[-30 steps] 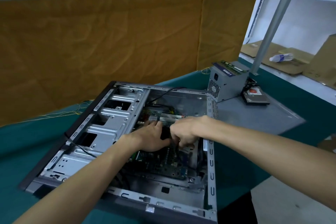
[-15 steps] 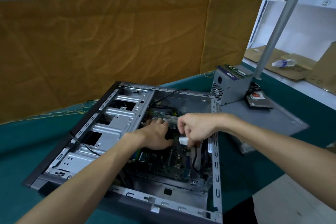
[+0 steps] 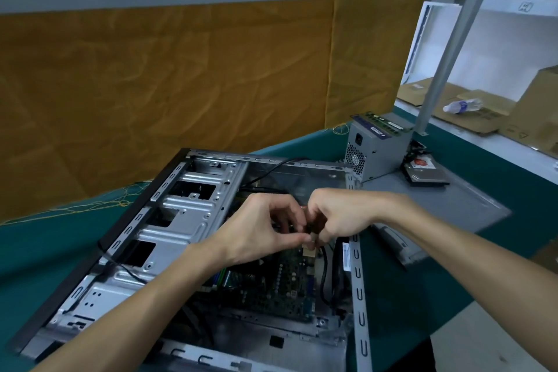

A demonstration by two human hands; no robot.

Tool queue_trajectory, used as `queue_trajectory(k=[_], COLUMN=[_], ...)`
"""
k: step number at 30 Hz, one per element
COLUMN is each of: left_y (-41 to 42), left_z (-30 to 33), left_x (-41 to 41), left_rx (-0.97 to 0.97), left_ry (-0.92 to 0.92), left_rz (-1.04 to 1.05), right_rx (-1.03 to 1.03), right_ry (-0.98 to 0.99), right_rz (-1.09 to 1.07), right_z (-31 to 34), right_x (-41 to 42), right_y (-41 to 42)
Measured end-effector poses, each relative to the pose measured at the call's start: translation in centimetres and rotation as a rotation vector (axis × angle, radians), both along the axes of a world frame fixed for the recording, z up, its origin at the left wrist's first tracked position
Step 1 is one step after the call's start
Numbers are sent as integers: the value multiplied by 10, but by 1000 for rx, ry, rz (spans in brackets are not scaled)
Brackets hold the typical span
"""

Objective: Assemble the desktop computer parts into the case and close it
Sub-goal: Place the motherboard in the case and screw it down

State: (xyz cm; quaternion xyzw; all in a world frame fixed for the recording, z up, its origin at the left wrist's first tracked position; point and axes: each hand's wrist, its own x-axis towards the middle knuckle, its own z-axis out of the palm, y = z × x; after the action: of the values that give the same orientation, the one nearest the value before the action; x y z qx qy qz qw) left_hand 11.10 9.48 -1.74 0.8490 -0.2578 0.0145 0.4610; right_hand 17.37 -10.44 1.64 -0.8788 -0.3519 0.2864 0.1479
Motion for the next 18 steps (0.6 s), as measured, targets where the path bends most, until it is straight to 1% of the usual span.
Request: queue_trajectory(k=[3,8,11,15,18], left_y=[-1,2,3,5,5], left_z=[1,5,7,10,11], left_x=[0,0,0,0,-1], left_rx=[-14,-34,-38,-48,-42], left_ry=[-5,41,47,52,50], left_rz=[-11,-37,-49,-67,-76], right_rx=[46,150,206,246,265], right_ry=[-32,49,57,80,58], right_rz=[0,13,25,33,39], right_z=[-3,2,3,2,-1], right_x=[0,-5,-8,-11,-13], right_y=[-4,-11,-13,-15,-16])
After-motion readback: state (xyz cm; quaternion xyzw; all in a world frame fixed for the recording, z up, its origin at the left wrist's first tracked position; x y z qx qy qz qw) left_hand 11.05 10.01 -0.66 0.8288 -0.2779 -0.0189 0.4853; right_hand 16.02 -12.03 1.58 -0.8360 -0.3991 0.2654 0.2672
